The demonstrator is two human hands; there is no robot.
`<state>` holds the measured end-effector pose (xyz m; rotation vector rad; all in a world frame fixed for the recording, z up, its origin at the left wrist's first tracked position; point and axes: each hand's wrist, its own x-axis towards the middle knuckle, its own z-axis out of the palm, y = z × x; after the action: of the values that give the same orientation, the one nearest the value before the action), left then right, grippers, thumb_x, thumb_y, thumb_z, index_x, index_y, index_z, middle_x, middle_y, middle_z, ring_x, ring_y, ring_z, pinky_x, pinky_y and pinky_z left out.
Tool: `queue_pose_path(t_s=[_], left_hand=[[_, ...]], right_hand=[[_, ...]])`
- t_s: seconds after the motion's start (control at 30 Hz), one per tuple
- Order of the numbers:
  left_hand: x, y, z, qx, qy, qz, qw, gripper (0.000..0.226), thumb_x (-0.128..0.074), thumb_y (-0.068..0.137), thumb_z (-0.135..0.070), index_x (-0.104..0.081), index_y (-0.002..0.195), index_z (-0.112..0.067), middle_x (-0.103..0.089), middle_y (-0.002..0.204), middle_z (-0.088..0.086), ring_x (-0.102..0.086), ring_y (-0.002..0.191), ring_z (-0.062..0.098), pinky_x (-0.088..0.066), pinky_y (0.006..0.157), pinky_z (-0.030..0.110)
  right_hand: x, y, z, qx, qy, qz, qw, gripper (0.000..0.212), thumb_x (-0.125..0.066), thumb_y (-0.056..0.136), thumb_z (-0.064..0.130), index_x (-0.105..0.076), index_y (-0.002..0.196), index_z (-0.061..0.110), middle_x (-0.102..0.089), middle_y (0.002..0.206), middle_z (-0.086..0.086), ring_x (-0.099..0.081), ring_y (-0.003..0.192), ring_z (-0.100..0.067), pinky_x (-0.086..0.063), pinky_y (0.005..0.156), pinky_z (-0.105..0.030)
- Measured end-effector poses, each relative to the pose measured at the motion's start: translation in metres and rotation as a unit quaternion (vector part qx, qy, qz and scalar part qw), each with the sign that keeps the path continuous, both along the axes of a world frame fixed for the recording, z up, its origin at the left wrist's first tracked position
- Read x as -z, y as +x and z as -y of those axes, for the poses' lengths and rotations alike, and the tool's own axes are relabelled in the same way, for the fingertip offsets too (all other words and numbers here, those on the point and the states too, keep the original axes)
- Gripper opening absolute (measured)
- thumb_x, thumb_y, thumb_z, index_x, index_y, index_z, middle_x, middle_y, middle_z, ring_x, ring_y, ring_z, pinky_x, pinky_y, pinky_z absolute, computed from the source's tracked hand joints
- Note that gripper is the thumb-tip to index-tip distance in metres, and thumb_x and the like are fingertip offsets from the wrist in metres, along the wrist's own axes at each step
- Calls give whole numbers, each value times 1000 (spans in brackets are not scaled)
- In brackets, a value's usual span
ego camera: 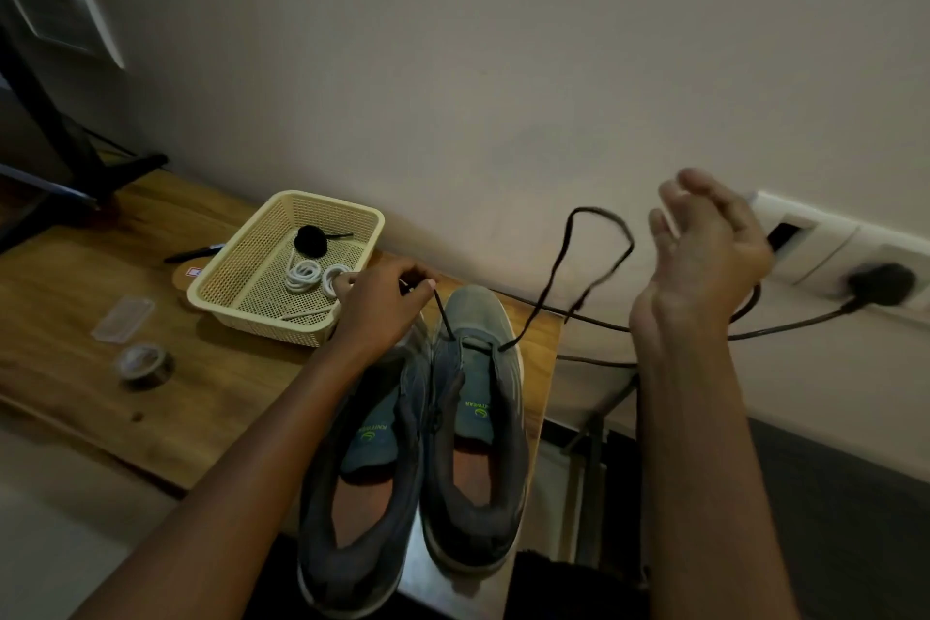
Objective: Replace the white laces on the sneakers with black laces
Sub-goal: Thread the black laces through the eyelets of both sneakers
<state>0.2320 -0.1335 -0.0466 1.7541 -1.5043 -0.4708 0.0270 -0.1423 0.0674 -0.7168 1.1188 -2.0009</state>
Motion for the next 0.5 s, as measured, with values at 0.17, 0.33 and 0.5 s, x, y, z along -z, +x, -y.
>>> queue_pose_path(t_s=[0.17, 0.33, 0.5], left_hand=[[0, -1, 0, 10, -8, -33, 999, 7, -60, 91, -27, -62, 87, -32, -60, 82, -17, -59, 90, 11, -28, 104, 43], [-2, -4, -1, 22, -15, -46, 999, 10, -60, 91, -28, -62, 83, -34, -60, 79, -19, -58, 88, 9, -28, 105, 47], [0, -2, 1, 18, -8, -43, 999, 18, -61, 90, -27, -59, 76, -37, -61, 80, -18, -60, 89, 11, -29, 103, 44]], right_hand=[[50, -1, 0, -103, 110, -374, 915, 26, -51, 89, -3, -69, 93, 16, -67, 106, -2, -61, 97, -14, -49, 90, -26], [111, 7, 11, -293, 171, -594, 730, 37, -50, 85, -5, -67, 115, 11, -63, 122, -8, -56, 112, -25, -45, 93, -33], [121, 4, 15, -319, 242, -676, 618, 19, -66, 81, 15, -66, 99, 22, -62, 111, -2, -52, 112, -24, -39, 98, -45]])
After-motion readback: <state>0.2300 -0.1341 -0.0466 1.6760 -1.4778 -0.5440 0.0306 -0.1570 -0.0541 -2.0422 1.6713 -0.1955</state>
